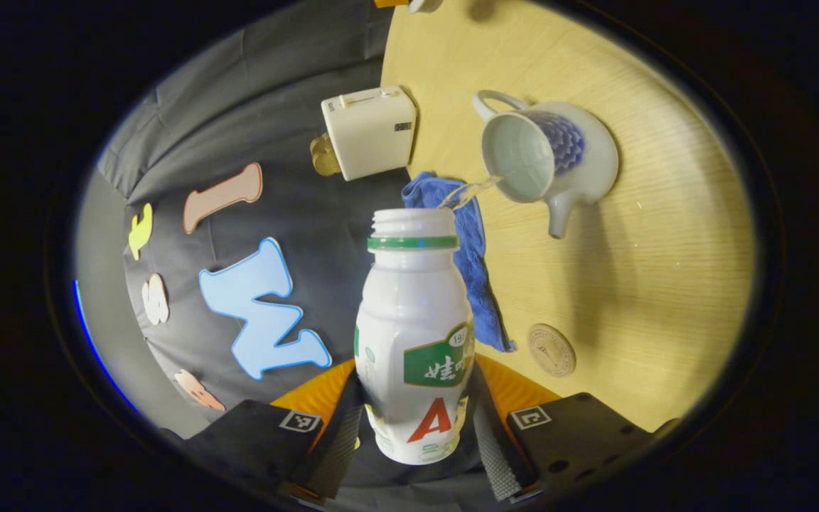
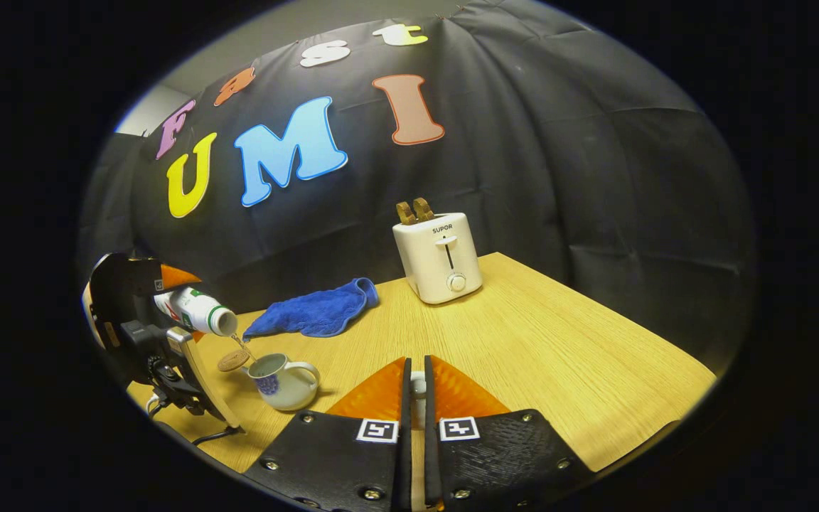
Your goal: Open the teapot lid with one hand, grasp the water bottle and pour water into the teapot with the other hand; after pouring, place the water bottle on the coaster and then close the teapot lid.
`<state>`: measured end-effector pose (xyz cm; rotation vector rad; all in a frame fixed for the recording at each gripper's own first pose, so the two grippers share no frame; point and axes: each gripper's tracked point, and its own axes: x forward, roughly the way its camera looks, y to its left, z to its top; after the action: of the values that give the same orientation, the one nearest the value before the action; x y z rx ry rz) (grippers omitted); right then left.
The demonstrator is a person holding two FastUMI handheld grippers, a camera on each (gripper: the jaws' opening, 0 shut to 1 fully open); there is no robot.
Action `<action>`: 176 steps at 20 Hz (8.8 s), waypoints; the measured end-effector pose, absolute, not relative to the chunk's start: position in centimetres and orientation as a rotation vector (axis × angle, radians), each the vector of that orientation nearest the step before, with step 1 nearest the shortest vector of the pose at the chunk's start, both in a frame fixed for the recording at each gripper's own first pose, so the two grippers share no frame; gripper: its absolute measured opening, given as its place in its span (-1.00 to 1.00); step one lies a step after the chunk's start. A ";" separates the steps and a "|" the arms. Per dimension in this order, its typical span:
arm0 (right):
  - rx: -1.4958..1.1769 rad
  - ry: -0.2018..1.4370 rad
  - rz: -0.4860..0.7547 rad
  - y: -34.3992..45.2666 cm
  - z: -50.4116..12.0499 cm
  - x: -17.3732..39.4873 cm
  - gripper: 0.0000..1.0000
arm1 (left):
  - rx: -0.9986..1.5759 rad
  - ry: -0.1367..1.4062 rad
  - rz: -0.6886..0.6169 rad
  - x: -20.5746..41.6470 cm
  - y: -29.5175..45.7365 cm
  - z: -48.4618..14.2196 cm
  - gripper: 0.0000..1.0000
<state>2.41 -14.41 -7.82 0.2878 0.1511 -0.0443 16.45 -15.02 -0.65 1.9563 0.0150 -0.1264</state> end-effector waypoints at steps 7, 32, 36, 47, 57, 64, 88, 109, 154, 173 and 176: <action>0.292 0.154 -0.042 -14.4 -8.1 2.4 -0.86 | 2.009 0.010 -0.130 16.5 -15.4 -0.5 0.73; 0.305 0.156 -0.037 -14.8 -8.2 2.4 -0.86 | 2.183 -0.058 -0.151 16.5 -17.8 0.2 0.63; 0.308 0.153 -0.039 -14.8 -8.1 2.2 -0.86 | 2.211 -0.070 -0.149 16.3 -18.2 0.2 0.73; 0.308 0.157 -0.036 -14.8 -8.3 2.2 -0.86 | 2.187 -0.069 -0.161 16.1 -18.1 0.1 0.55; 0.285 0.160 -0.016 -13.7 -8.2 2.2 -0.87 | 1.884 -0.069 -0.174 16.2 -16.1 -0.5 0.75; 0.237 0.144 -0.003 -12.7 -7.0 2.5 -0.87 | 1.651 -0.102 -0.183 15.8 -15.7 0.2 0.74; 0.083 0.084 0.113 -2.5 -1.1 5.3 -0.87 | 0.626 0.085 -0.149 15.2 -4.2 -1.8 0.74; 0.030 0.163 0.210 4.4 -4.8 9.6 -0.87 | 0.365 0.104 -0.080 14.8 2.8 -1.5 0.75; 0.053 0.125 0.135 2.7 -4.9 10.5 -0.25 | 0.215 0.096 -0.150 19.3 -0.1 -2.1 0.73; 0.093 0.095 0.118 1.0 -4.1 10.4 -0.25 | 0.127 0.153 -0.190 25.5 -2.6 -5.0 0.73; 0.105 0.091 0.110 0.6 -4.1 10.5 -0.25 | 0.125 0.151 -0.189 25.4 -2.5 -5.1 0.73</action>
<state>10.50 0.58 -4.10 0.1047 0.0905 0.1100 25.45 -2.45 -5.06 0.1246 0.1515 -0.1885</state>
